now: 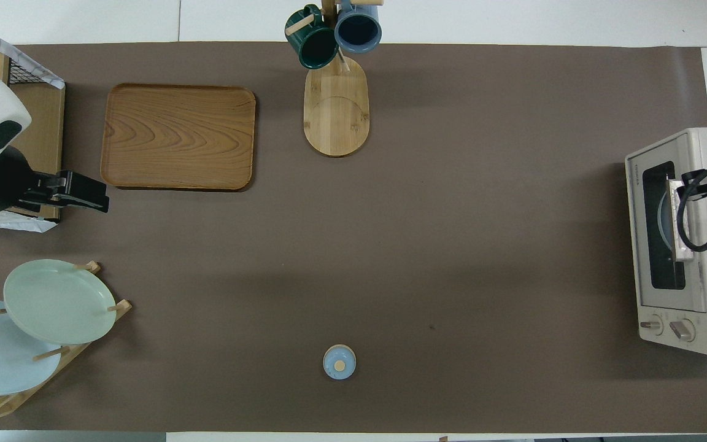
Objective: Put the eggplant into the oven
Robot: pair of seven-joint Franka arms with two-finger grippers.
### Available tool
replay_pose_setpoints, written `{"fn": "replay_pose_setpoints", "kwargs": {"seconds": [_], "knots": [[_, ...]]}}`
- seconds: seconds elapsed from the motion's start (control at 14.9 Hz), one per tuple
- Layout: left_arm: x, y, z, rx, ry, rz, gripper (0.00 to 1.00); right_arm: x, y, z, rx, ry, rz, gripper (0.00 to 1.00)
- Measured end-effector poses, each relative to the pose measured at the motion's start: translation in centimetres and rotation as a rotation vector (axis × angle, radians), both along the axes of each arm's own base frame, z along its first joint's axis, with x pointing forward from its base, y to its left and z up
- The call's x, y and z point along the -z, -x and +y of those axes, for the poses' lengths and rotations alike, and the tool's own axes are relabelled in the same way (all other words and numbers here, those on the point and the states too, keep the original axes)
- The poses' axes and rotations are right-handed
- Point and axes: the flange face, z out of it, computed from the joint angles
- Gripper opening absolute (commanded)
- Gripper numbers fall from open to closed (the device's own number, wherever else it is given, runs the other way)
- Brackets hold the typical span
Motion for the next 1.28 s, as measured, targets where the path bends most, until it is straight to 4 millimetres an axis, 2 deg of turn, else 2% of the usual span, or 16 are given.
{"fn": "replay_pose_setpoints", "kwargs": {"seconds": [0.34, 0.6, 0.87, 1.28], "knots": [[0.0, 0.0, 0.0, 0.000, 0.000, 0.000, 1.00, 1.2, 0.0, -0.2, 0.022, -0.002, 0.053, 1.00], [0.0, 0.0, 0.0, 0.000, 0.000, 0.000, 1.00, 0.5, 0.5, -0.1, 0.034, -0.002, 0.049, 1.00], [0.0, 0.0, 0.0, 0.000, 0.000, 0.000, 1.00, -0.5, 1.0, 1.3, 0.019, -0.001, 0.027, 1.00], [0.0, 0.0, 0.0, 0.000, 0.000, 0.000, 1.00, -0.9, 1.2, 0.8, 0.038, -0.001, 0.020, 1.00]]}}
